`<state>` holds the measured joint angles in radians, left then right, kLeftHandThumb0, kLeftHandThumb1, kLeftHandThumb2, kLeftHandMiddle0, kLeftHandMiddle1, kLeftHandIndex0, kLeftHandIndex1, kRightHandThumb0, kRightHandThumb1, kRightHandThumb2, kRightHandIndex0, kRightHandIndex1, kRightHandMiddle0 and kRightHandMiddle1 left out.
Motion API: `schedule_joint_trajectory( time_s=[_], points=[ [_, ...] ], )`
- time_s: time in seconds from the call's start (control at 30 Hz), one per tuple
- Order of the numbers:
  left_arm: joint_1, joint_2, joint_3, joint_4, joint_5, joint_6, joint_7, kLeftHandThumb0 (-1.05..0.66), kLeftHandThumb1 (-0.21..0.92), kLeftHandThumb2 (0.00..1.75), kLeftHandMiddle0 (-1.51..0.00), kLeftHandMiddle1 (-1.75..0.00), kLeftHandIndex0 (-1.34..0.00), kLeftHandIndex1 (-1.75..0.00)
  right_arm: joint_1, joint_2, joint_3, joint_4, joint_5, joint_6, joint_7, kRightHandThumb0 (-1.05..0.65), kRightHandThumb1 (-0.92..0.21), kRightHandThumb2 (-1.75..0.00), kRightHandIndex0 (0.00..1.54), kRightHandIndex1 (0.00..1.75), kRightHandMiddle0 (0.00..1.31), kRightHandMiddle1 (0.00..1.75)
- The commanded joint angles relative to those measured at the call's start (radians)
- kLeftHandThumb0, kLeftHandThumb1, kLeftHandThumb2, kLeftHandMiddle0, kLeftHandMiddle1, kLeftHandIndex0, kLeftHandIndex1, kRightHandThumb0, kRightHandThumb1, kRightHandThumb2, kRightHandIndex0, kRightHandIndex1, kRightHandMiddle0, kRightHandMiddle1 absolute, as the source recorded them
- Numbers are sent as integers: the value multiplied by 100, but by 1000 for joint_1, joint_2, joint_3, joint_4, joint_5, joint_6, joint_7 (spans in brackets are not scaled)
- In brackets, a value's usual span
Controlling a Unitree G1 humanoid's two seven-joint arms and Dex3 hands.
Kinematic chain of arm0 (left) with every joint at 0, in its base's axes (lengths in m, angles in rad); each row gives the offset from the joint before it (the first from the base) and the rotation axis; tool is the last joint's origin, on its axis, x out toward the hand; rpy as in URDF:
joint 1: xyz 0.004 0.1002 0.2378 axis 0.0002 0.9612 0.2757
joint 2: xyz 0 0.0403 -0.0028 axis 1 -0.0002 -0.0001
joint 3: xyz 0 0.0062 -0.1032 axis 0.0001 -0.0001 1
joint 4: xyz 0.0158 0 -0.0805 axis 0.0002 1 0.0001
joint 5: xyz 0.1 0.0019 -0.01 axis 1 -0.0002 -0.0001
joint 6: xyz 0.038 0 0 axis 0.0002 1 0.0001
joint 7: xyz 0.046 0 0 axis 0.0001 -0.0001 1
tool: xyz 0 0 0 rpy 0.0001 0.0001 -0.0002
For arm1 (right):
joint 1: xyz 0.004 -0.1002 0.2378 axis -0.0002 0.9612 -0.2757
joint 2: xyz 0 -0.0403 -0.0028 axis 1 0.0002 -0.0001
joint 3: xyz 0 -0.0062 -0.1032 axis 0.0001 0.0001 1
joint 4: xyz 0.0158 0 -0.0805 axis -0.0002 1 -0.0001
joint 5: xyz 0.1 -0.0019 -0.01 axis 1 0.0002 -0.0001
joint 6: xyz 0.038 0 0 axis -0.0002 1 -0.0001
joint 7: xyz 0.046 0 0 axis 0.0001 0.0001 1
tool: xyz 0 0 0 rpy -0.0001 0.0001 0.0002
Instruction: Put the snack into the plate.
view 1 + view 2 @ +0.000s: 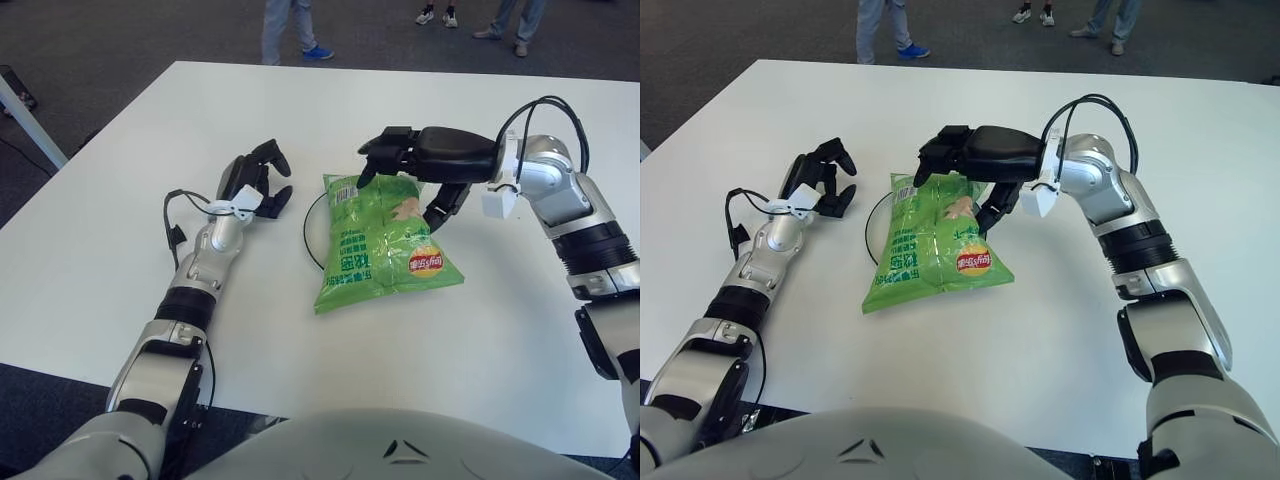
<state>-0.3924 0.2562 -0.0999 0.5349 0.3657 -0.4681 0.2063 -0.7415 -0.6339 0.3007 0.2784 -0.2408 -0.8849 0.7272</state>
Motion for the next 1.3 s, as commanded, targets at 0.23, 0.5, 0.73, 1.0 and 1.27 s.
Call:
schedule_joint_trajectory(
  time_s=[0.23, 0.5, 0.73, 1.0, 1.27],
  points=[
    [74, -25, -12, 55, -34, 5, -41, -49, 29, 135, -123, -175, -64, -175, -69, -91, -9, 45, 116, -17, 110, -79, -73, -48, 3, 16, 0, 82],
    [73, -28, -6, 63, -56, -10, -54, -49, 29, 135, -123, -175, -64, -175, -102, -185, -44, 69, 249, 67, 252, -71, -62, -60, 7, 18, 0, 76],
    [66, -26, -4, 73, -55, -26, -43, -49, 28, 135, -124, -175, -64, -175, -156, -216, -81, 23, 283, 282, 336, -66, -53, -70, 10, 17, 0, 70],
    [61, -24, -2, 74, -55, -11, -52, -50, 28, 136, -123, -175, -64, -175, -130, -244, -143, -30, 280, 435, 346, -69, -48, -74, 14, 16, 0, 70],
    [57, -22, 2, 83, -63, -10, -65, -49, 28, 136, -122, -175, -64, -175, -135, -215, -131, 96, 109, 304, 217, -90, -72, -49, 11, 9, 0, 29]
  ],
)
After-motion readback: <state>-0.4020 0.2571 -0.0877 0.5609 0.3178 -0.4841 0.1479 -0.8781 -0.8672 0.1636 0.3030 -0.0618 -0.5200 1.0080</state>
